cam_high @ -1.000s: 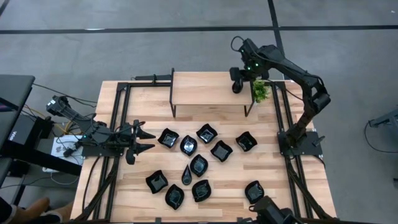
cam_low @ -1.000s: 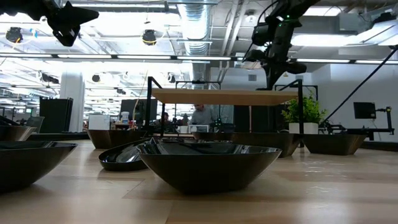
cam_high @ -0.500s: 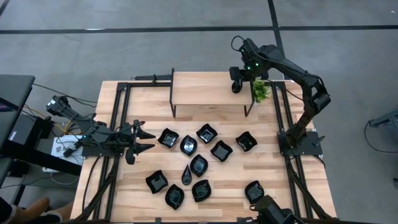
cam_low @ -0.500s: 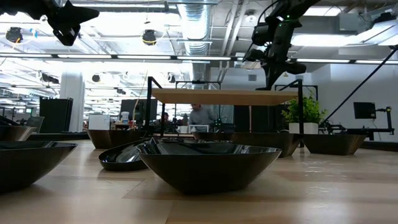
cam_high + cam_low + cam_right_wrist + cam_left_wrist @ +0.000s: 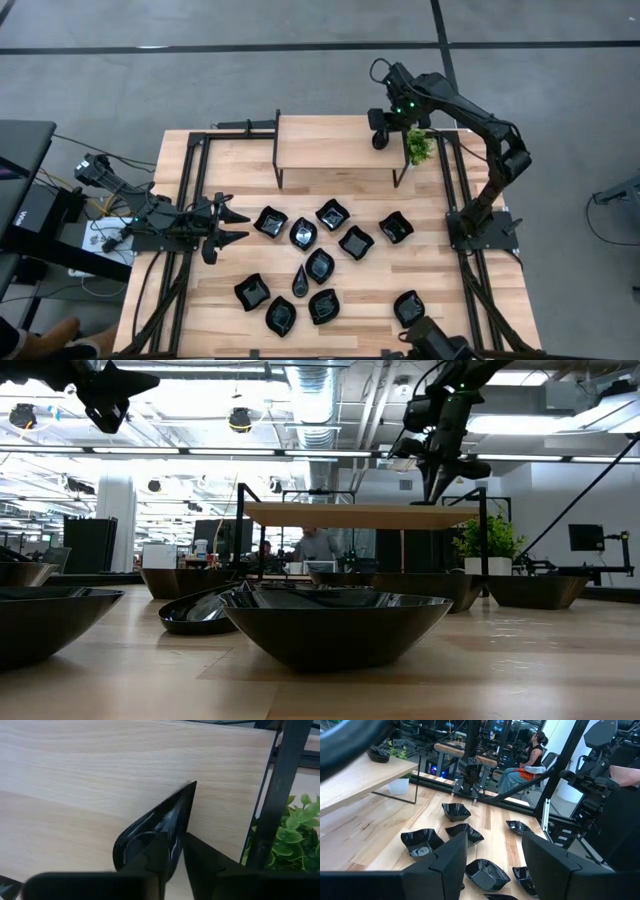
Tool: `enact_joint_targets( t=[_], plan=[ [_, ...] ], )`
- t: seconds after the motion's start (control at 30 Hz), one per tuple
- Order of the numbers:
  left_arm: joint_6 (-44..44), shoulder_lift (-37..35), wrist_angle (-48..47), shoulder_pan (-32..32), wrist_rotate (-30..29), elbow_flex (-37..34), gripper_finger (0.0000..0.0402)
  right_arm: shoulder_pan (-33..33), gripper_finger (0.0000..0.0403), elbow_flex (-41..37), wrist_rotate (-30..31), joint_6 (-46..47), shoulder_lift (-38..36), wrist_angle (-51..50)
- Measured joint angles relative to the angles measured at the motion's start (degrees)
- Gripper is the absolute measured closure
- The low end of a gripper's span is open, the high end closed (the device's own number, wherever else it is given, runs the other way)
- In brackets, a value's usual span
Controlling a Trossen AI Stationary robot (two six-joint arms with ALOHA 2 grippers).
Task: Pick & Place Mini shaped plates
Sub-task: Stack the right black drop shaped plate on top of the other black drop shaped plates on the shelf, then stack the black drop shaped plate on top of the other black drop shaped plates on the shelf
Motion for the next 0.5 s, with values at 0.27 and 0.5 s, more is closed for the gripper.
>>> enact_joint_targets(
  t=[0.27,0.5],
  plan=[
    [0.0,0.0,0.07,0.0,-0.01,0.0,0.0211,-0.85,0.0311,0.04,0.2,-1.27,-2.02,-0.84],
    [-1.03,0.0,0.35,0.0,0.0,0.0,0.0211,1.22,0.033,0.04,-1.9,-5.33,-7.13,-3.52]
  ],
)
